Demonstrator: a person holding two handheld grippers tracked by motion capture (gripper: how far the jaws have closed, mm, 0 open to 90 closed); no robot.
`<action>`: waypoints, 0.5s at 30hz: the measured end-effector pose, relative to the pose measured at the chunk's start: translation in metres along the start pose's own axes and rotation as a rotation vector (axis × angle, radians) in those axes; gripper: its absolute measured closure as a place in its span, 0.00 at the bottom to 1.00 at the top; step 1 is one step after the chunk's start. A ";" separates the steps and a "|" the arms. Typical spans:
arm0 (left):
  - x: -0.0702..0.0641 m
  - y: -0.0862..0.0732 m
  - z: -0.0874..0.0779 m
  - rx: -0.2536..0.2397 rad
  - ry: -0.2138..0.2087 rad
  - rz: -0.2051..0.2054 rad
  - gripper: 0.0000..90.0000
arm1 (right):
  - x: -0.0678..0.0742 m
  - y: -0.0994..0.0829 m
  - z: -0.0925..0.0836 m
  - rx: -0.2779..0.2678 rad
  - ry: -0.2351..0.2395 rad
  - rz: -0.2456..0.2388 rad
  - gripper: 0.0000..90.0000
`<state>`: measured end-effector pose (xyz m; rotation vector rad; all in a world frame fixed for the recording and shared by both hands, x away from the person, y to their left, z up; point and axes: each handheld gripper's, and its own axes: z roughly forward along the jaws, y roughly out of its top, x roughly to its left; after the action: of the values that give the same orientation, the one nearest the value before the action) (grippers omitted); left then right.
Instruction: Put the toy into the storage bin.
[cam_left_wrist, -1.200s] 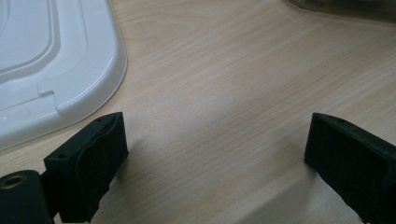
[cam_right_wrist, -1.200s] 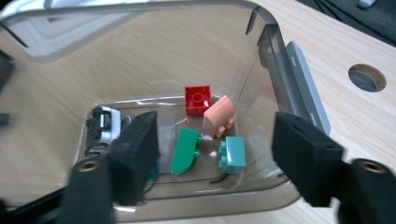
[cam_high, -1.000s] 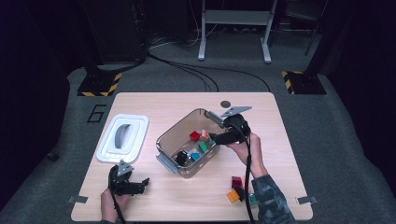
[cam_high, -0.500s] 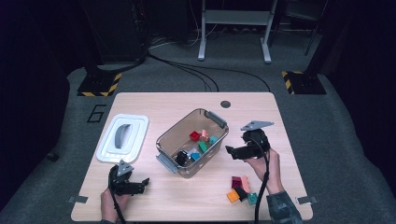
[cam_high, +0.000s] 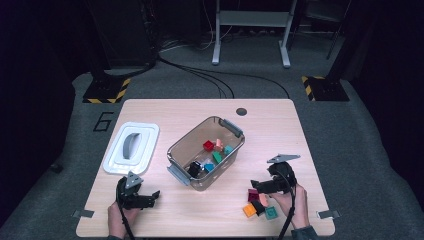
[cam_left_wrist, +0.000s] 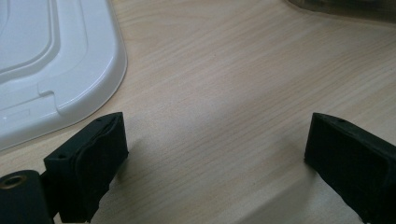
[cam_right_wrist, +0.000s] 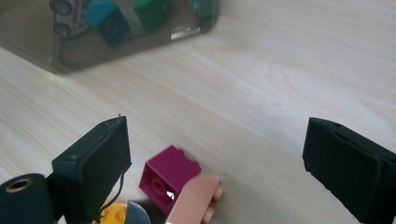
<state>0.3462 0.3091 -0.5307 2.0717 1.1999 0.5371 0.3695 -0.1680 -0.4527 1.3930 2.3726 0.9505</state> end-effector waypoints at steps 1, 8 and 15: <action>0.000 0.000 0.000 0.000 0.000 0.000 0.06 | 0.000 -0.004 0.001 0.005 0.000 0.005 0.09; 0.000 0.000 0.000 -0.001 0.000 0.000 0.06 | -0.002 -0.027 0.007 0.036 0.013 0.040 0.16; -0.001 0.000 0.000 -0.003 -0.001 -0.009 0.06 | -0.005 -0.044 0.008 0.065 0.056 0.075 0.35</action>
<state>0.3459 0.3085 -0.5310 2.0629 1.2058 0.5336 0.3456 -0.1839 -0.4870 1.5084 2.4278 0.9515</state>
